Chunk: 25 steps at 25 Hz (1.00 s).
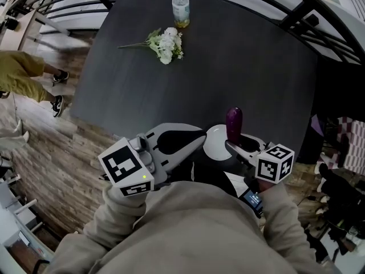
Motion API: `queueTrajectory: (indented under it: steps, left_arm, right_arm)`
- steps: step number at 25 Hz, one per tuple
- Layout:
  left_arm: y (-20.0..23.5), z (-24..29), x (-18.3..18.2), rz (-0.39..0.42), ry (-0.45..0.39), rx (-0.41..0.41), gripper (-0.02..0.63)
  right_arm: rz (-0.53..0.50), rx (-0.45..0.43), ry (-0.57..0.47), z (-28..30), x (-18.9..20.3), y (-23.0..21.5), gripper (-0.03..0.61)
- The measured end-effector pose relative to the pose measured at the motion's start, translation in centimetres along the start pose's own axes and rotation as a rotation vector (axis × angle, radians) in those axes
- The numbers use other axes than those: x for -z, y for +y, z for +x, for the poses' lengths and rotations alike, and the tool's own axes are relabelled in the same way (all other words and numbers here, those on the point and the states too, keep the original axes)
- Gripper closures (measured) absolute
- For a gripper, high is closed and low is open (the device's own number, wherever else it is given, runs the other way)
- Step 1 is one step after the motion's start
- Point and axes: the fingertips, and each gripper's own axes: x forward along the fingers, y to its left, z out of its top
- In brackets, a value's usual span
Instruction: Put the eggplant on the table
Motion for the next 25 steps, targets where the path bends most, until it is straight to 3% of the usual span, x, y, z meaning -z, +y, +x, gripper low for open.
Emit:
queueTrajectory:
  steps: [16, 25]
  left_arm:
    - [1.6, -1.6, 1.5, -0.048, -0.002, -0.045, 0.609]
    - [1.9, -2.0, 2.3, -0.068, -0.002, -0.057, 0.609]
  right_arm:
    - [0.028, 0.002, 0.135, 2.1, 2.9, -3.2, 0.387]
    - [0.059, 0.052, 0.284, 4.4, 7.5, -5.4, 0.387]
